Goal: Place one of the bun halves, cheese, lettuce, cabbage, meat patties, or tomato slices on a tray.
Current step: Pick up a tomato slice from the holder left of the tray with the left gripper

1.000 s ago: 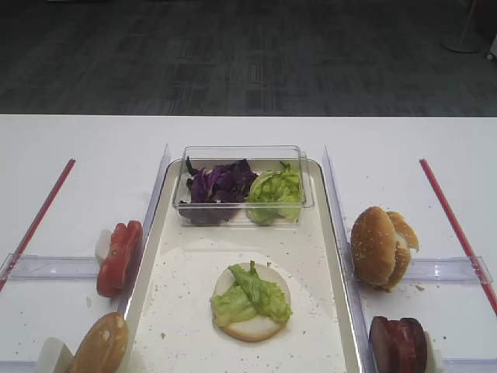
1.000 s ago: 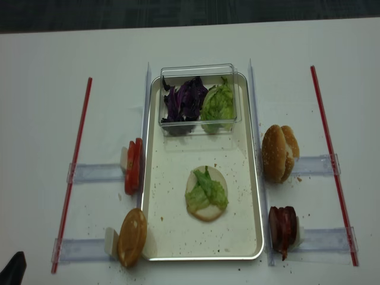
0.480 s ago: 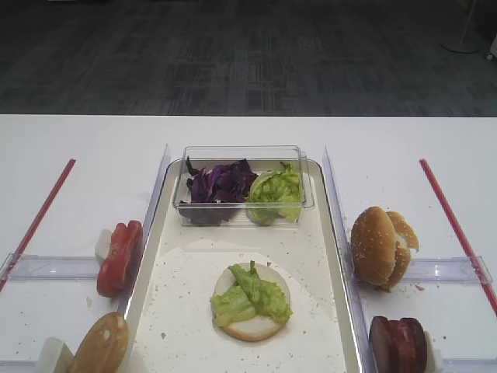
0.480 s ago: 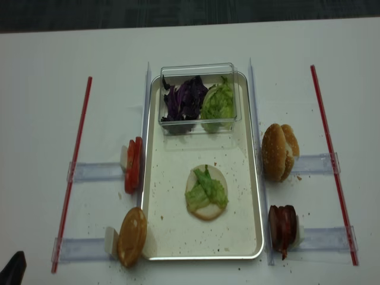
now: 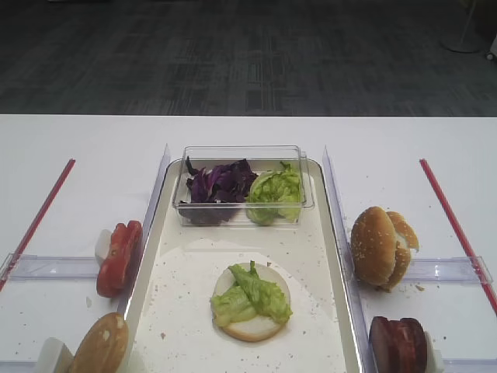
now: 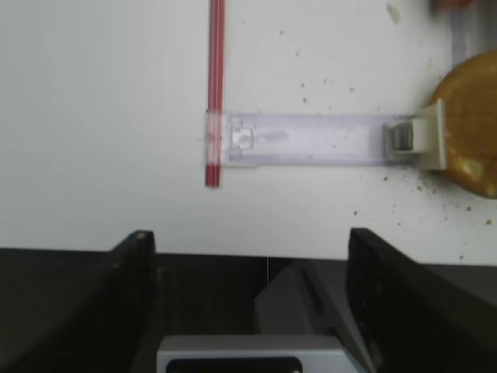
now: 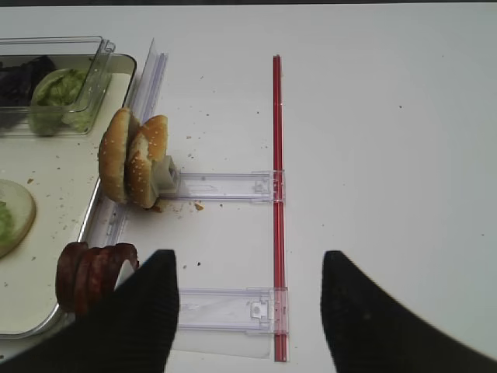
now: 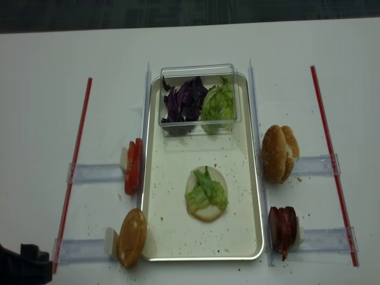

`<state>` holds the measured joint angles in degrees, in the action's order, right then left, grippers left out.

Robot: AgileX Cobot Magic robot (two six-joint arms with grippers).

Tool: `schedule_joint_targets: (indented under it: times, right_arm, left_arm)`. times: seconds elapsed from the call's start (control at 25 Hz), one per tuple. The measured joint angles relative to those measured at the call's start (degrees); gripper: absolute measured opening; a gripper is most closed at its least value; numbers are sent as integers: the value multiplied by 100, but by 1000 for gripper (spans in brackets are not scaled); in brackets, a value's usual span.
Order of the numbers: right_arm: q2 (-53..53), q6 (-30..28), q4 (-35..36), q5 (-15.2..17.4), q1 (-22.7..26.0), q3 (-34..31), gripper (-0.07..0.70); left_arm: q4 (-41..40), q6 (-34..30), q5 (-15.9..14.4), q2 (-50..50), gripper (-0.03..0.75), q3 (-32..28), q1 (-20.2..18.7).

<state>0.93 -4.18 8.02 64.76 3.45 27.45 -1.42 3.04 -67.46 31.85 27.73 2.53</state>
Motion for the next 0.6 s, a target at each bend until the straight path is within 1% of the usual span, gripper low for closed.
schedule_joint_targets:
  times: [0.12, 0.32, 0.44, 0.6]
  right_arm:
    - [0, 0, 0, 0, 0, 0, 393]
    - [0, 0, 0, 0, 0, 0, 331]
    - [0, 0, 0, 0, 0, 0, 294]
    - [0, 0, 0, 0, 0, 0, 263]
  left_arm:
    - [0, -5, 51, 813, 473, 0, 0]
    - [0, -13, 128, 1786, 473, 0, 0]
    - [-58, -13, 167, 2071, 473, 0, 0]
    - [-113, -13, 217, 2113, 473, 0, 0]
